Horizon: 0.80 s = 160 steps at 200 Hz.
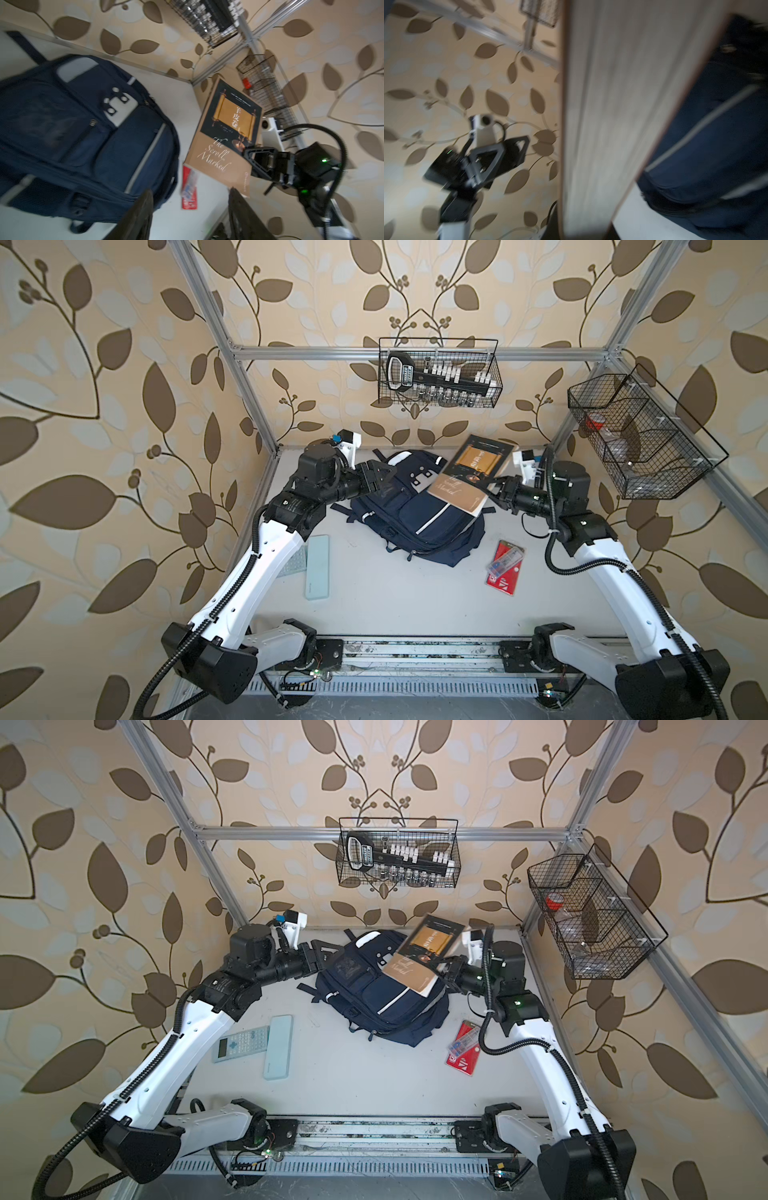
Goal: Pack the student bag
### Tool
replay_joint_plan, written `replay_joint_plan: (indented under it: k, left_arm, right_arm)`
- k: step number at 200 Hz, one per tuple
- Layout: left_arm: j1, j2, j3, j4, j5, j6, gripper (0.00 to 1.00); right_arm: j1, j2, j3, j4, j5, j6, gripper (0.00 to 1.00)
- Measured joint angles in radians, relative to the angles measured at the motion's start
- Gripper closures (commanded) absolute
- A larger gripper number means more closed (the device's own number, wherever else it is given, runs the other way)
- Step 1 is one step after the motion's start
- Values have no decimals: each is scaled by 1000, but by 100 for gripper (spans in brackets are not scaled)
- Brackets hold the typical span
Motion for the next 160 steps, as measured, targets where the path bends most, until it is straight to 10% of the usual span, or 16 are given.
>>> replay_joint_plan:
  k: [68, 125, 160]
  left_arm:
    - [-477, 505, 176, -172, -357, 212, 30]
    - [-534, 926, 595, -264, -473, 311, 36]
    - [-533, 1010, 679, -306, -519, 318, 59]
  right_arm:
    - [-237, -64, -146, -480, 315, -224, 100]
    - [-237, -138, -146, -526, 344, -289, 100]
    - [-237, -162, -146, -543, 328, -296, 100]
